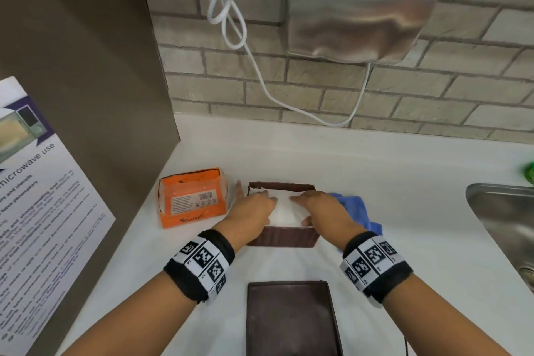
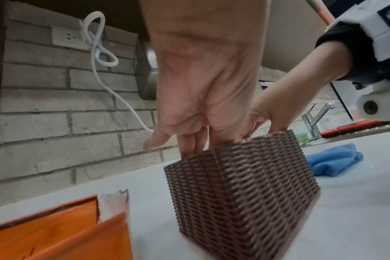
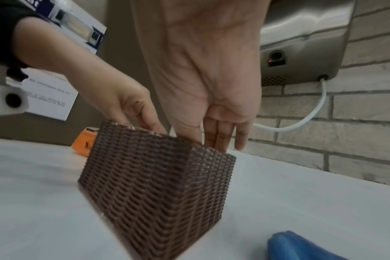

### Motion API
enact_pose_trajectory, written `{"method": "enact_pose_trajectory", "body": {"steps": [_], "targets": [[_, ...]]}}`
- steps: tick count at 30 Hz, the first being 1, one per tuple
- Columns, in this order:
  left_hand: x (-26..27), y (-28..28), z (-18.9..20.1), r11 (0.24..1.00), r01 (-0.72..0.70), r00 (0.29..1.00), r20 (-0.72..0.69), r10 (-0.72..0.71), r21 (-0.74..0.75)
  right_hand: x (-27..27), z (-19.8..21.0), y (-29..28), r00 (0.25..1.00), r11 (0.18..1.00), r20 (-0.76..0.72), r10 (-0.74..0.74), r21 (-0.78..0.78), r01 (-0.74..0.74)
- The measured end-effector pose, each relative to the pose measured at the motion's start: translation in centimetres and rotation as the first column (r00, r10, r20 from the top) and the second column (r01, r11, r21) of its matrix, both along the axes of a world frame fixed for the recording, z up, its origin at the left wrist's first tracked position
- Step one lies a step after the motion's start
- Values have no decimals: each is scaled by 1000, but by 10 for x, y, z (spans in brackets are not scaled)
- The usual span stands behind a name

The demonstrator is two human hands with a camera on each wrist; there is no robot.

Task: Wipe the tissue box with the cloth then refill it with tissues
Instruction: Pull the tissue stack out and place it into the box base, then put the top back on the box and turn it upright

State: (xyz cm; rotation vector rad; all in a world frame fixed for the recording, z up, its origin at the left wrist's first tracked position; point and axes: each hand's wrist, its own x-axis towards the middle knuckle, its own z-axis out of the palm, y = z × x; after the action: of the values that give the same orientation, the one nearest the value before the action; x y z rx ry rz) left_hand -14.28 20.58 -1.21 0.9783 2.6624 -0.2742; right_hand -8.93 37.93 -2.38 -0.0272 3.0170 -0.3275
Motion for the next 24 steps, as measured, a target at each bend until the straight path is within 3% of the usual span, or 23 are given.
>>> {"method": "enact_pose_trajectory", "body": {"steps": [3,7,11,13,15,17,20,22,24], "targets": [[0,-4,-1,1000,-12,1000,11,12,-1,-7,-9,3,999,988,25,33,147,-36],[-4,-6,0,999,-32,998,50,31,26,-12,-14,0,999,978,36,20,209,-27],[-10,-15,-2,985,-35,997,78,22,169,1,4,-3,999,989,12,31,146,-33],[-7,-28,0,945,-57,996,87,30,323,21,16,-5,987,995,-150,50,88,-37],[3,-44,3,856,-85,995,81,51,509,50,22,-11,954,998,-292,67,30,-61],[19,-62,6,776,-84,996,74,48,625,84,17,-17,940,991,-322,113,-33,-131],[48,-83,4,748,-114,990,133,34,653,132,-1,-24,952,961,-140,272,-11,-276],[66,-90,-3,789,-130,983,184,23,600,157,-25,-28,940,939,14,341,36,-342],[82,-95,-10,843,-111,969,245,-25,526,175,-50,-29,953,941,52,297,152,-302]]}}
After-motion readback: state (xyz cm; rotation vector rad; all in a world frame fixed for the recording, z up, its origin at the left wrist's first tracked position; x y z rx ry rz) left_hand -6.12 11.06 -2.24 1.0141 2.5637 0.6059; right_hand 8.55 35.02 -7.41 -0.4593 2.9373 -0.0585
